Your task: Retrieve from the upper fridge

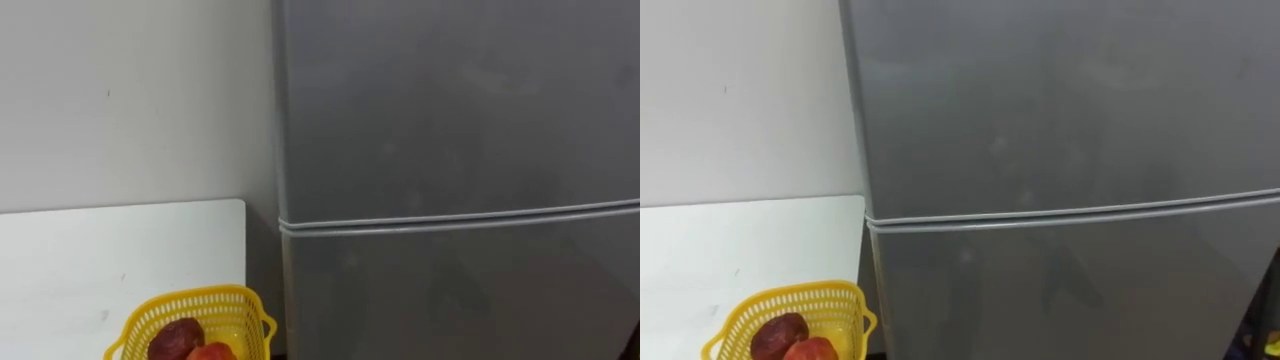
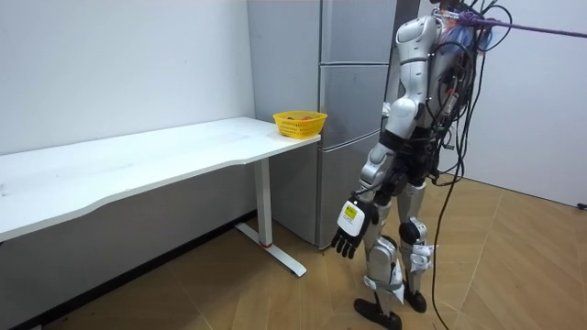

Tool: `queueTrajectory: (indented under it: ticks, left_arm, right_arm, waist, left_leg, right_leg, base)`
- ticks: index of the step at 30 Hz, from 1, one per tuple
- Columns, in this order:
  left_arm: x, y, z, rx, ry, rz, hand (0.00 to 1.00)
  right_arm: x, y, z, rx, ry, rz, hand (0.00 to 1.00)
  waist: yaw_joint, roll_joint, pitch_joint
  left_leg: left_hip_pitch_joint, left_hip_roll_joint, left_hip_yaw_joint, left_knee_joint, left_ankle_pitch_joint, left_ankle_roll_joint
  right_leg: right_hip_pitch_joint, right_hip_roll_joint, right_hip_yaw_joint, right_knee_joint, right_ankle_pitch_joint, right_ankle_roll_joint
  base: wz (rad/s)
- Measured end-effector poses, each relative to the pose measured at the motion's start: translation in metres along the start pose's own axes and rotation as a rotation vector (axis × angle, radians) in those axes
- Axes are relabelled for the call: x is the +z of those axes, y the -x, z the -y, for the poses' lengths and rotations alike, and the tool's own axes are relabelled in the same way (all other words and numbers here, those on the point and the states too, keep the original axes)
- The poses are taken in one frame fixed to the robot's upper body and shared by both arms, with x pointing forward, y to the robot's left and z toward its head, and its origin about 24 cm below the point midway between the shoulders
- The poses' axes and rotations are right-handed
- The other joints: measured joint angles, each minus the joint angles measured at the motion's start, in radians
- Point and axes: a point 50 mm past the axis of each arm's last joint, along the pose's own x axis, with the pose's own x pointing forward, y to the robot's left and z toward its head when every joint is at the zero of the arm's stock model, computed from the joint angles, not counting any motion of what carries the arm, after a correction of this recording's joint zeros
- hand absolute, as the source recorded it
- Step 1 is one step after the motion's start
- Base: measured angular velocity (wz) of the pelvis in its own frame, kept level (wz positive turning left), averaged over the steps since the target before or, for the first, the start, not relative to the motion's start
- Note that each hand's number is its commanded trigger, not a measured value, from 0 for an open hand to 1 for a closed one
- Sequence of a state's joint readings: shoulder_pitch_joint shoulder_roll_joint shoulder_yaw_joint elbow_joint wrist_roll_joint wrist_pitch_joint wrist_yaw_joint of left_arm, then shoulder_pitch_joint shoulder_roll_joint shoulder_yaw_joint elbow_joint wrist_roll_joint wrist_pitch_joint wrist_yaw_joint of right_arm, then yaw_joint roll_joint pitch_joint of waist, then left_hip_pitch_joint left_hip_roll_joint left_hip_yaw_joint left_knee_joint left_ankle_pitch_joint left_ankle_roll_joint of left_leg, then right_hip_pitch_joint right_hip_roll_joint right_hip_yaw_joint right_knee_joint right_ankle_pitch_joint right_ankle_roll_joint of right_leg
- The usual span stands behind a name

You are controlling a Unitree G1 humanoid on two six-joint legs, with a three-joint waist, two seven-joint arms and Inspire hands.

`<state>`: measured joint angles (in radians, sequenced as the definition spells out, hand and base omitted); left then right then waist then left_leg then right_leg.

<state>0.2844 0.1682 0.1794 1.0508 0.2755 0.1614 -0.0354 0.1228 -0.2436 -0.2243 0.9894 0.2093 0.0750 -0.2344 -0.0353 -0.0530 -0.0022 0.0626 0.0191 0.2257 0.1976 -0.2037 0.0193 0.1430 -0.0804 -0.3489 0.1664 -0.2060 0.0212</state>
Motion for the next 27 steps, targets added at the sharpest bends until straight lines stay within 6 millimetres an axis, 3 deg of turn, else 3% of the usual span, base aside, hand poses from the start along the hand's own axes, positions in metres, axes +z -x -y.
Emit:
queueTrajectory:
  ticks: [13,27]
  left_arm:
    - [-0.002,0.000,0.003,-0.023,-0.008,-0.015,0.00]
    - [-0.003,0.000,0.006,-0.028,-0.027,-0.022,0.00]
  right_arm:
    - [-0.042,0.009,-0.021,0.114,0.085,-0.138,0.00]
    - [-0.058,0.013,-0.028,0.206,0.138,-0.197,0.00]
  waist:
    - [0.015,0.010,0.0017]
    - [0.016,0.022,0.0007]
  left_leg:
    - [0.001,-0.001,-0.012,0.007,0.000,0.000]
    - [0.001,-0.001,-0.015,0.007,0.000,0.000]
  right_leg:
    - [0.013,0.000,-0.011,-0.002,-0.001,0.000]
    - [0.016,0.003,-0.010,-0.015,-0.001,0.000]
  base:
    - [0.02]
    - [0.00]
